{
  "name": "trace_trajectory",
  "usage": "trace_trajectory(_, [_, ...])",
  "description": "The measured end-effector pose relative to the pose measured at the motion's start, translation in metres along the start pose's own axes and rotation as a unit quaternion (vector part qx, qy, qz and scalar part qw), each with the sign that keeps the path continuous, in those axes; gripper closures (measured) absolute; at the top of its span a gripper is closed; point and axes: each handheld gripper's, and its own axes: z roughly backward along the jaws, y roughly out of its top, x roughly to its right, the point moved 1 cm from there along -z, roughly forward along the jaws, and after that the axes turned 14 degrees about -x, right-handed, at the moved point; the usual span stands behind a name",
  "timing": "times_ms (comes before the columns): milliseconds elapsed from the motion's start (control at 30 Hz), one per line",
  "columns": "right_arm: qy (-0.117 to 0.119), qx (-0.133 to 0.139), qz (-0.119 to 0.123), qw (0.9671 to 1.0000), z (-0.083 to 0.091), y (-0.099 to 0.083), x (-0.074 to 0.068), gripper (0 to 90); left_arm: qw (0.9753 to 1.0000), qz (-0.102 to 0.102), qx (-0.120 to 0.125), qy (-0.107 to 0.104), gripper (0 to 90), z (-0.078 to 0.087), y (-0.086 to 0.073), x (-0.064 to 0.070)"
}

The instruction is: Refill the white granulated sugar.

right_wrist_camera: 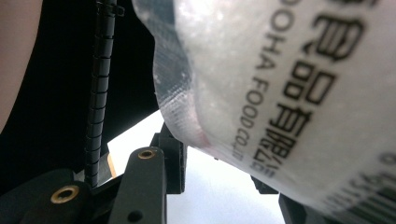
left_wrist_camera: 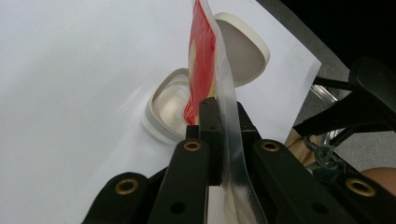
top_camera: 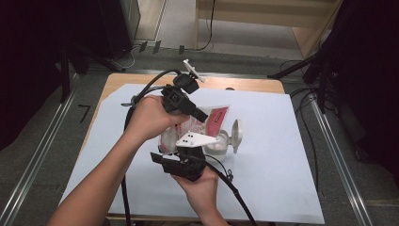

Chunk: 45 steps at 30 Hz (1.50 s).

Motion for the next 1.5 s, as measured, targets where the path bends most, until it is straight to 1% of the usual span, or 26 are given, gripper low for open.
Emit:
trace_trajectory(200, [-0.002, 0.001, 0.004, 1.0, 0.0, -0.001, 0.0, 63.3, 1.0, 0.001, 0.004, -0.005, 88.1, -0.001, 0.0, -0.001])
trace_trajectory(267, [-0.007, -0.001, 0.006, 1.0, 0.0, -0.002, 0.001, 63.5, 0.9998, 0.002, 0.005, -0.018, 88.1, -0.001, -0.001, -0.003])
trace_trajectory(300, [-0.009, -0.002, 0.006, 0.9999, 0.0, -0.002, 0.001, 63.6, 0.9997, -0.001, 0.008, -0.024, 88.1, -0.002, -0.002, -0.005])
trace_trajectory(333, [-0.007, -0.006, 0.005, 0.9999, 0.001, -0.003, 0.001, 63.8, 0.9992, 0.004, 0.01, -0.038, 88.0, -0.003, -0.003, -0.007])
trace_trajectory(433, [-0.006, -0.008, 0.002, 1.0, 0.001, -0.004, 0.002, 63.9, 0.999, 0.009, 0.011, -0.042, 87.8, -0.003, -0.003, -0.008])
trace_trajectory(467, [-0.006, -0.008, 0.002, 1.0, 0.001, -0.004, 0.002, 63.9, 0.9992, 0.008, 0.012, -0.039, 87.8, -0.003, -0.003, -0.008])
trace_trajectory(500, [-0.002, -0.007, 0.003, 1.0, 0.001, -0.003, 0.002, 63.9, 0.999, 0.015, 0.013, -0.041, 87.6, -0.002, -0.004, -0.009])
trace_trajectory(600, [0.001, -0.008, 0.004, 1.0, 0.001, -0.003, 0.002, 63.9, 0.9987, 0.019, 0.014, -0.046, 87.4, -0.002, -0.005, -0.009])
trace_trajectory(700, [-0.001, -0.011, 0.003, 0.9999, 0.002, -0.003, 0.001, 64.0, 0.998, 0.02, 0.029, -0.052, 87.5, -0.004, -0.007, -0.011])
trace_trajectory(733, [-0.004, -0.014, 0.004, 0.9999, 0.002, -0.004, 0.002, 64.0, 0.9979, 0.02, 0.03, -0.055, 87.6, -0.004, -0.008, -0.011])
trace_trajectory(833, [-0.002, -0.014, 0.002, 0.9999, 0.002, -0.004, 0.003, 64.0, 0.9979, 0.021, 0.032, -0.052, 87.6, -0.005, -0.007, -0.01])
trace_trajectory(900, [0.002, -0.009, -0.002, 1.0, 0.003, -0.003, 0.003, 63.6, 0.9981, 0.021, 0.032, -0.049, 87.6, -0.004, -0.005, -0.009])
trace_trajectory(933, [0.002, -0.009, -0.002, 1.0, 0.003, -0.003, 0.003, 63.6, 0.9983, 0.02, 0.03, -0.047, 87.6, -0.004, -0.005, -0.009])
trace_trajectory(967, [0.007, -0.005, -0.006, 0.9999, 0.004, -0.003, 0.004, 63.4, 0.9986, 0.02, 0.024, -0.042, 87.6, -0.005, -0.002, -0.008])
trace_trajectory(1000, [0.007, -0.004, -0.008, 0.9999, 0.004, -0.002, 0.005, 63.3, 0.9986, 0.02, 0.024, -0.042, 87.6, -0.005, -0.002, -0.008])
trace_trajectory(1033, [0.01, -0.002, -0.011, 0.9999, 0.005, -0.002, 0.005, 63.1, 0.999, 0.02, 0.02, -0.036, 87.6, -0.004, 0.001, -0.006])
trace_trajectory(1067, [0.01, -0.002, -0.011, 0.9999, 0.005, -0.002, 0.005, 63.1, 0.999, 0.02, 0.02, -0.036, 87.6, -0.004, 0.001, -0.006])
trace_trajectory(1100, [0.015, 0.002, -0.014, 0.9998, 0.006, -0.001, 0.006, 63.0, 0.9992, 0.018, 0.016, -0.031, 87.6, -0.004, 0.002, -0.005])
trace_trajectory(1200, [0.019, 0.005, -0.014, 0.9997, 0.008, -0.001, 0.006, 63.0, 0.9994, 0.017, 0.011, -0.027, 87.6, -0.004, 0.005, -0.002])
trace_trajectory(1333, [0.02, 0.008, -0.012, 0.9997, 0.008, -0.001, 0.006, 63.0, 0.9997, 0.015, 0.009, -0.02, 87.5, -0.003, 0.007, -0.001])
trace_trajectory(1433, [0.021, 0.011, -0.013, 0.9996, 0.008, -0.001, 0.007, 63.0, 0.9996, 0.016, 0.009, -0.02, 87.5, -0.003, 0.008, 0.0])
trace_trajectory(1500, [0.022, 0.011, -0.011, 0.9996, 0.008, -0.001, 0.007, 63.8, 0.9998, 0.012, 0.006, -0.016, 87.5, -0.003, 0.007, 0.0])
